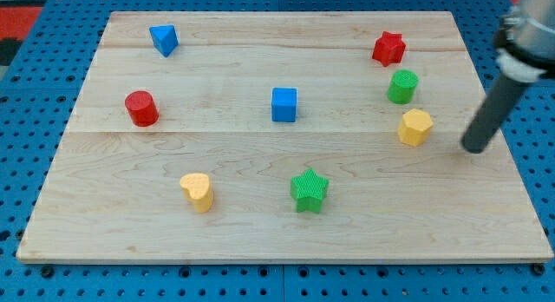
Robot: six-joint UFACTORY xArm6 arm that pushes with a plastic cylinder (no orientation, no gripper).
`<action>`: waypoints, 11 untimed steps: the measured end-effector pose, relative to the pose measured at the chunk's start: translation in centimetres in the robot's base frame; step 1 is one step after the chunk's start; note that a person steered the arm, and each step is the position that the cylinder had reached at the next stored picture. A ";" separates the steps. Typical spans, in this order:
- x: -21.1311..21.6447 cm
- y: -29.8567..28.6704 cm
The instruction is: Move the blue cube towards the top center of the board
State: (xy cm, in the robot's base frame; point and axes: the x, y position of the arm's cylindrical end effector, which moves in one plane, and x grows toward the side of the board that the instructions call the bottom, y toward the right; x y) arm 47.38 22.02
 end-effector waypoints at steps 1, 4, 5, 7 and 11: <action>0.1 -6.7; -3.9 -17.9; -4.4 -19.4; -6.1 -22.2; -18.2 -23.3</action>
